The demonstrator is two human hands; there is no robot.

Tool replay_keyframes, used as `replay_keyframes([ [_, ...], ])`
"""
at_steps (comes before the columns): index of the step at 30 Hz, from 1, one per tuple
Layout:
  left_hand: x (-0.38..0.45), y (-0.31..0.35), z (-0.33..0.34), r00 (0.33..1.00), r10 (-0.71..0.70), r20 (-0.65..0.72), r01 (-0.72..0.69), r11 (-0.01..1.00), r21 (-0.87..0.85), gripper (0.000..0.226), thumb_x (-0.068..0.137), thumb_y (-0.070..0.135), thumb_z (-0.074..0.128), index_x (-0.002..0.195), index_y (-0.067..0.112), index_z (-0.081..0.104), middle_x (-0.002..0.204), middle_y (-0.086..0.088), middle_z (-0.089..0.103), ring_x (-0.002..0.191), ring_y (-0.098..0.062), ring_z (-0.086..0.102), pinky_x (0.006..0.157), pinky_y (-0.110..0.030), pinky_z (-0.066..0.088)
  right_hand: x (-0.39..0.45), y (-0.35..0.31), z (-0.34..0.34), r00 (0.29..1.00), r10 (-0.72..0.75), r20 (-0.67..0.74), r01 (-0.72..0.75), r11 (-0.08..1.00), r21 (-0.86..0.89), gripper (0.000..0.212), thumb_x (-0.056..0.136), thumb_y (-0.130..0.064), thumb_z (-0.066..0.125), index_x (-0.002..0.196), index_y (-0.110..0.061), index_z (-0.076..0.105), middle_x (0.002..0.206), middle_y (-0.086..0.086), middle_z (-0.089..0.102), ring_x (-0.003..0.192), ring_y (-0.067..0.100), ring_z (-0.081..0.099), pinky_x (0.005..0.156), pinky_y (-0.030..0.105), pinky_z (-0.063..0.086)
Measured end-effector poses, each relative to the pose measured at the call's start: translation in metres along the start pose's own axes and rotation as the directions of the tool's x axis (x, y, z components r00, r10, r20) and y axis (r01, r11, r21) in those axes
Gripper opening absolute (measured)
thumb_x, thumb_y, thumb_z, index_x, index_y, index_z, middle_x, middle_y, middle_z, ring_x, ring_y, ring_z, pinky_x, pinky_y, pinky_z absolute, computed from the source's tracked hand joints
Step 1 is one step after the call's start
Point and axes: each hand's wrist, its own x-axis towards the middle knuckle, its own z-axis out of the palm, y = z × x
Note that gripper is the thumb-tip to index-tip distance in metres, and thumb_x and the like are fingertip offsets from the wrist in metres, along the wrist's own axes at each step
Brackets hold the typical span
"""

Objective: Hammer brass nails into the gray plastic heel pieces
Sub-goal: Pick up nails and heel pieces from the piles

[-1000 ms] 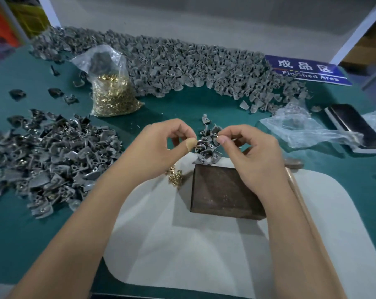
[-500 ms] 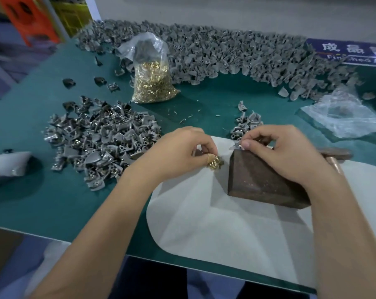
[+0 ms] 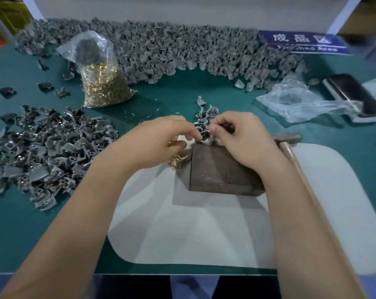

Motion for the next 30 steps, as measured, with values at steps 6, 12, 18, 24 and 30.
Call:
replay_keyframes([
  [6,0.022,0.004,-0.008,0.996,0.076,0.036,-0.079,0.992,0.098,0.036,0.094,0.025,0.069,0.120,0.049,0.062,0.111,0.019,0.056,0.083,0.000,0.048,0.071,-0.026,0.041,-0.001,-0.003,-0.001,0.999,0.048,-0.016,-0.048,0.999,0.010,0.019,0.097,-0.026,0.068,0.082,-0.039,0.067,0.083,-0.021,0.069,0.086,-0.005,0.061,0.071,0.009,0.041],
  [12,0.030,0.001,0.005,0.993,0.080,0.085,-0.086,0.993,0.075,0.044,0.088,0.010,0.067,0.116,0.043,0.069,0.111,0.017,0.055,0.094,-0.002,0.047,0.075,-0.029,0.037,-0.004,-0.007,-0.004,0.997,-0.003,0.083,0.009,0.998,-0.063,0.010,0.098,-0.028,0.065,0.091,-0.030,0.072,0.084,-0.017,0.070,0.081,0.004,0.060,0.070,0.025,0.044],
  [18,0.026,-0.006,0.010,0.997,0.076,-0.018,-0.076,0.996,-0.035,0.027,0.093,0.028,0.071,0.118,0.038,0.067,0.096,0.020,0.062,0.083,0.005,0.053,0.069,-0.021,0.041,-0.009,-0.004,-0.009,0.995,-0.049,0.083,0.048,0.999,0.022,0.010,0.100,-0.030,0.064,0.091,-0.033,0.068,0.079,-0.017,0.068,0.062,0.013,0.058,0.063,0.029,0.049],
  [24,0.022,0.005,0.024,0.936,0.007,-0.353,-0.115,0.951,-0.287,0.009,0.093,0.022,0.072,0.101,0.026,0.071,0.093,0.015,0.062,0.091,0.000,0.057,0.072,-0.007,0.040,-0.012,-0.002,-0.007,0.990,-0.018,-0.137,0.052,0.967,0.251,0.010,0.099,-0.020,0.067,0.093,-0.027,0.071,0.082,-0.020,0.069,0.066,0.006,0.062,0.063,0.021,0.049],
  [30,0.024,0.017,0.034,0.922,-0.010,-0.387,-0.165,0.895,-0.414,0.011,0.100,0.019,0.064,0.103,0.029,0.061,0.093,0.015,0.069,0.088,-0.008,0.066,0.077,-0.019,0.050,-0.011,-0.001,-0.007,0.978,-0.038,-0.204,0.090,0.962,0.256,0.008,0.098,-0.017,0.069,0.095,-0.022,0.074,0.083,-0.019,0.070,0.068,0.006,0.061,0.063,0.023,0.050],
])
